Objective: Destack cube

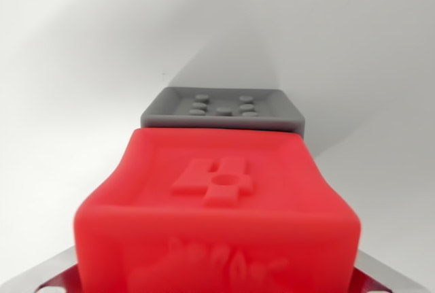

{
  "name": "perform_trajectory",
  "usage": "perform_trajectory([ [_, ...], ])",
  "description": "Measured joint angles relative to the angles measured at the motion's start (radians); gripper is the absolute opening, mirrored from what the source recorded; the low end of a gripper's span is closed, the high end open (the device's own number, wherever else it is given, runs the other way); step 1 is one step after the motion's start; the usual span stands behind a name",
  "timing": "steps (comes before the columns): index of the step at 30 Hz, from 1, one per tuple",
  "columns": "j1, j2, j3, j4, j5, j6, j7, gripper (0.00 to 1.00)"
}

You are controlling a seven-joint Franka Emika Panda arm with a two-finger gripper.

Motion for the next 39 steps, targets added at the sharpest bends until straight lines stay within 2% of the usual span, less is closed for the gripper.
perform_trajectory([
  [14,0.003,-0.023,-0.004,-0.002,-0.001,-0.017,0.001,0.00],
  [25,0.010,-0.060,-0.013,-0.006,-0.007,-0.050,0.005,0.00],
  [39,0.017,-0.130,-0.025,-0.010,-0.025,-0.114,0.017,0.00],
])
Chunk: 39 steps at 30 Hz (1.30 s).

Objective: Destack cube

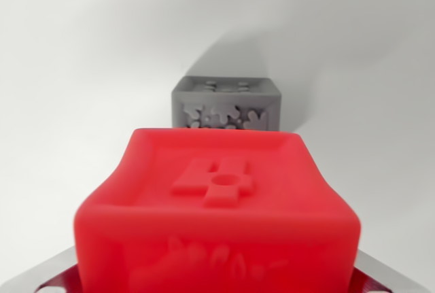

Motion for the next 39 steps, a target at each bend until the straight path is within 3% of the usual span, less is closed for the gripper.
perform_trajectory([
  [25,0.003,-0.142,-0.007,0.018,-0.043,-0.154,0.029,0.00],
  [39,0.029,-0.141,0.001,0.008,-0.046,-0.149,0.042,0.00],
])
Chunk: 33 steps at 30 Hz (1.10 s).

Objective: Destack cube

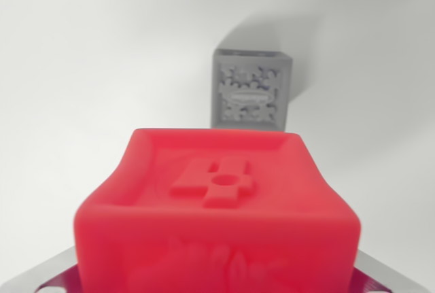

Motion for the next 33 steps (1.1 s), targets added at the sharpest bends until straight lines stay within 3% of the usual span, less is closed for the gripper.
perform_trajectory([
  [33,0.081,0.030,0.023,-0.027,0.000,0.058,0.030,0.00],
])
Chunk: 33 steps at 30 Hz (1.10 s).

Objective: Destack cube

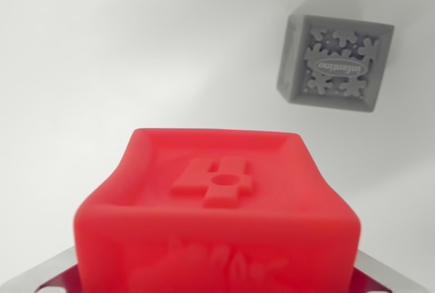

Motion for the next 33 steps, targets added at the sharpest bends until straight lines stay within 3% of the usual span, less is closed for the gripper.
perform_trajectory([
  [33,0.081,0.049,0.027,-0.004,0.000,0.053,0.032,0.00],
])
